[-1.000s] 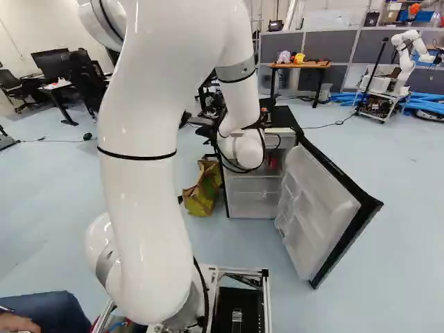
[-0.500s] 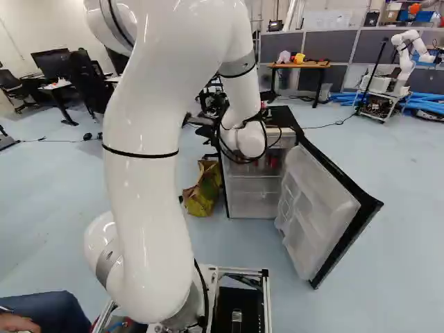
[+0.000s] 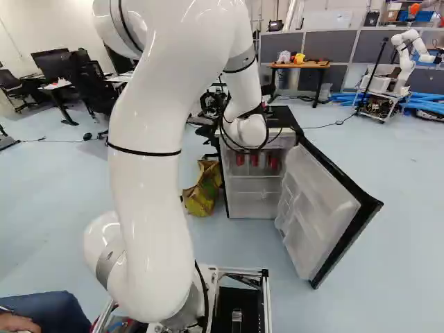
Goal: Grab a drink from the fridge
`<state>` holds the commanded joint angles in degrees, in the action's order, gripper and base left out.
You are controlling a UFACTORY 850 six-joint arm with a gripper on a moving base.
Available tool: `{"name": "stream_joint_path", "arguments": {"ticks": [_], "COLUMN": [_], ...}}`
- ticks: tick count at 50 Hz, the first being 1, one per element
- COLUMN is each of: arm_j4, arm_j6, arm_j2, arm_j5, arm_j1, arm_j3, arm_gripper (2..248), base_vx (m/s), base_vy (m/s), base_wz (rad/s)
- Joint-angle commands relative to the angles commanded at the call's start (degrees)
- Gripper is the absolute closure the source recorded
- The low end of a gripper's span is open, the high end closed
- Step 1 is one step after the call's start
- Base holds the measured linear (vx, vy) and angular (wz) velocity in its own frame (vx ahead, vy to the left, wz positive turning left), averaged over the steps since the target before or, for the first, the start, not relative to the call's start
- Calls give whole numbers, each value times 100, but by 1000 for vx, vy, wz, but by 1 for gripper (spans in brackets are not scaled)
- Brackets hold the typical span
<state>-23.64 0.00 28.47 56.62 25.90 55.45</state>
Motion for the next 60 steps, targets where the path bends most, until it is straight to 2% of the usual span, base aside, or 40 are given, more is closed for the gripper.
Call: {"name": "stream_joint_path", "arguments": {"ticks": [13,29,39,60], "arm_j4": [0,39,249,794], "arm_j6": [0,0,0,0], "arm_j2": [159,445,579,651], "arm_j5": [-459,-587,-680,-1012], "arm_j1": [-63,-133,-174,-223], "arm_j3": [323,701,881,979], "arm_gripper": [156,156,156,156], "base_vx": [0,0,0,0], "base_vy": [0,0,0,0], "base_wz": [0,0,0,0]}}
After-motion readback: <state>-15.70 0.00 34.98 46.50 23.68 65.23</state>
